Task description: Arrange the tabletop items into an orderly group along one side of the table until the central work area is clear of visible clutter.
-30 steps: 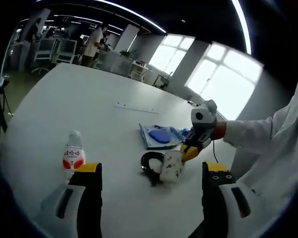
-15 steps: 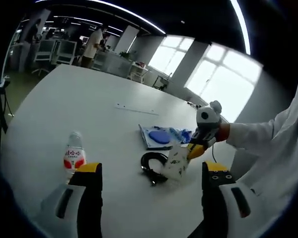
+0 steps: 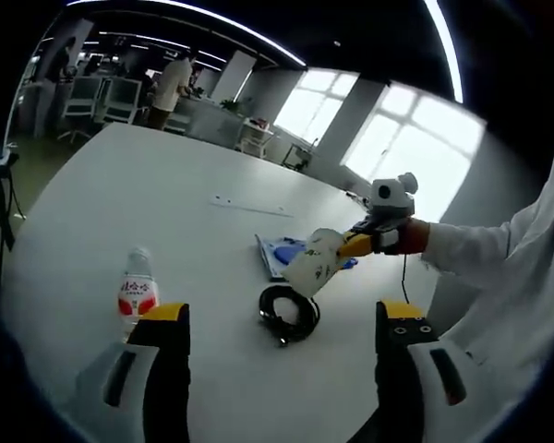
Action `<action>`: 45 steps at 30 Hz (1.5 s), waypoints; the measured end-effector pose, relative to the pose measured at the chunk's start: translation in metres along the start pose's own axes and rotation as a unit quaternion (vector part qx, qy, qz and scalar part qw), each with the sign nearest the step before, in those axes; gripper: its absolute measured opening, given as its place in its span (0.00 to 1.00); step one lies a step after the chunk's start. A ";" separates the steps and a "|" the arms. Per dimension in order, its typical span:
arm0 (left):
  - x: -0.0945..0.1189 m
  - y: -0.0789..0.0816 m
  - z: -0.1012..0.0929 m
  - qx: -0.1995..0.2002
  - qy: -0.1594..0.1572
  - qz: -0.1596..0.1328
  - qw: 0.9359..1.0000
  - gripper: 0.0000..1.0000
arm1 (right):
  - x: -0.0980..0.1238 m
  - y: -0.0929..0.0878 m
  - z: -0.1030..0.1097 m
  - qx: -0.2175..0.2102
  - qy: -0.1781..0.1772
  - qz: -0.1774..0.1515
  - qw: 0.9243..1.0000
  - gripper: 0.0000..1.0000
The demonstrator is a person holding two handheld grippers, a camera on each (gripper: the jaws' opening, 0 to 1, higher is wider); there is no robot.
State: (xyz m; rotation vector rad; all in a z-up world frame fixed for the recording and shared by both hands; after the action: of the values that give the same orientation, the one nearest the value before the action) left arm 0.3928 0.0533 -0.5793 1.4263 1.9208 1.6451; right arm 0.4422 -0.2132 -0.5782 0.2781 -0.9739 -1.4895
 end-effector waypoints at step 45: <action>0.011 -0.013 0.008 0.016 0.013 -0.010 1.000 0.84 | -0.072 0.030 -0.042 0.334 -0.139 0.279 0.890 0.00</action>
State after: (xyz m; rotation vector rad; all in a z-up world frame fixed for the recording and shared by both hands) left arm 0.3869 0.0679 -0.5886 1.4006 1.9774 1.6386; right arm 0.5062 -0.1610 -0.6092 0.2440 -1.6319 -0.6373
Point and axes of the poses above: the point that each gripper's makers call its tool centre point, and the gripper's own axes: x roughly backward along the fingers, z roughly to its left, y roughly out of its top, the point moved 8 cm from there along x, roughly backward along the fingers, and after that the axes turned 10 degrees about -x, right-handed, at the moved point
